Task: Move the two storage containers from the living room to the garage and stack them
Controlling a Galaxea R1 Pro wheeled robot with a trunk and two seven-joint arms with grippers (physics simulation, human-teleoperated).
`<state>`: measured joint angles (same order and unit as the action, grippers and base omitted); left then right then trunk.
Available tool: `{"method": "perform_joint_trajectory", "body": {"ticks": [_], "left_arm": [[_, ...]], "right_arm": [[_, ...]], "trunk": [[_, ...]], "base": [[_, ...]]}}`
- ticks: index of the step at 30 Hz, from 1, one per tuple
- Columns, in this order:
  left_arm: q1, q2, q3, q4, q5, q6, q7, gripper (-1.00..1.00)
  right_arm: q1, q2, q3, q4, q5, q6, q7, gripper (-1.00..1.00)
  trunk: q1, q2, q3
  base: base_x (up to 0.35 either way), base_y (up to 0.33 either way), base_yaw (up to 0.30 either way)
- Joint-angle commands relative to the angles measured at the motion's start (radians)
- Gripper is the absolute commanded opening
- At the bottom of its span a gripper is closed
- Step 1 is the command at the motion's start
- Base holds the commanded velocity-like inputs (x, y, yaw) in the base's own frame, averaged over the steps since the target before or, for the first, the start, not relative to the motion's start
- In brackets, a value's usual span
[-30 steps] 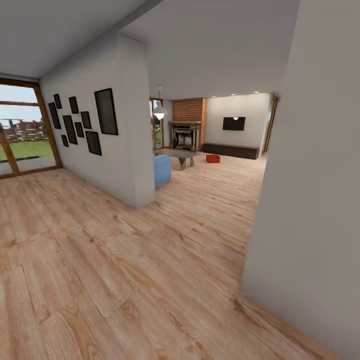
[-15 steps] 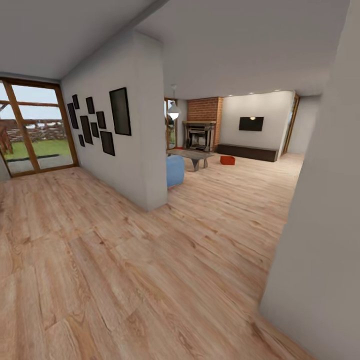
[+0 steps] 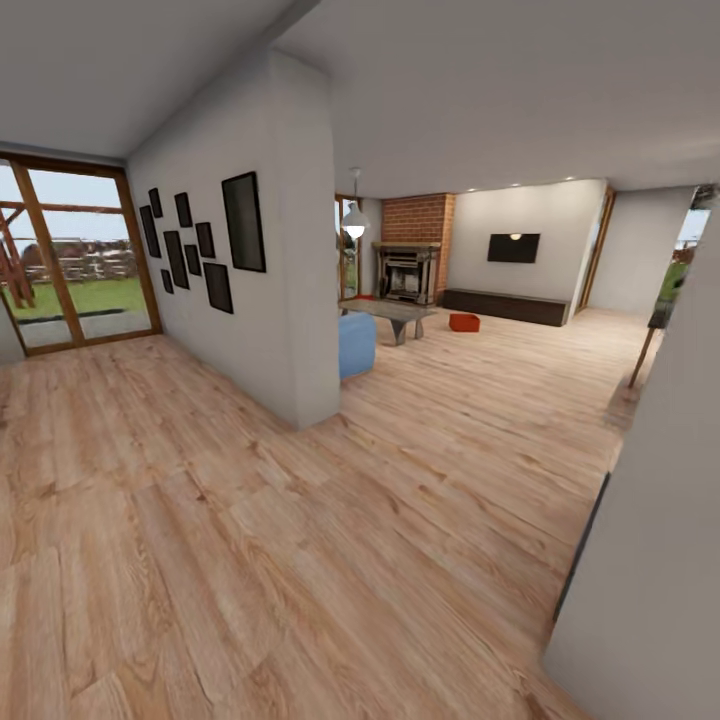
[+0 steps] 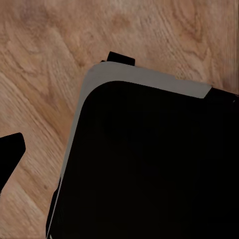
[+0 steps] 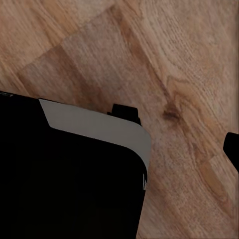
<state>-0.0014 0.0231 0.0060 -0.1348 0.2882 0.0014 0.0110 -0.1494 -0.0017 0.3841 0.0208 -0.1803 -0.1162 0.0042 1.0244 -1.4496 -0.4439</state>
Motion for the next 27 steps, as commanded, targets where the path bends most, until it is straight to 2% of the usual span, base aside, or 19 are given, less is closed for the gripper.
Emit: {"method": "perform_joint_trajectory", "body": {"ticks": [1, 27], "left_arm": [[0.0, 0.0, 0.0, -0.001, 0.005, 0.0, 0.001, 1.0], [0.0, 0.003, 0.0, -0.01, 0.005, 0.011, 0.001, 1.0]], "right_arm": [[-0.001, 0.0, 0.009, 0.002, -0.01, -0.005, 0.0, 1.0], [-0.001, -0.001, 0.003, 0.002, -0.012, -0.008, -0.001, 1.0]], "trunk": [[0.001, 0.0, -0.001], [0.001, 0.0, -0.001]], "base": [[0.325, 0.0, 0.0], [0.325, 0.0, 0.0]]}}
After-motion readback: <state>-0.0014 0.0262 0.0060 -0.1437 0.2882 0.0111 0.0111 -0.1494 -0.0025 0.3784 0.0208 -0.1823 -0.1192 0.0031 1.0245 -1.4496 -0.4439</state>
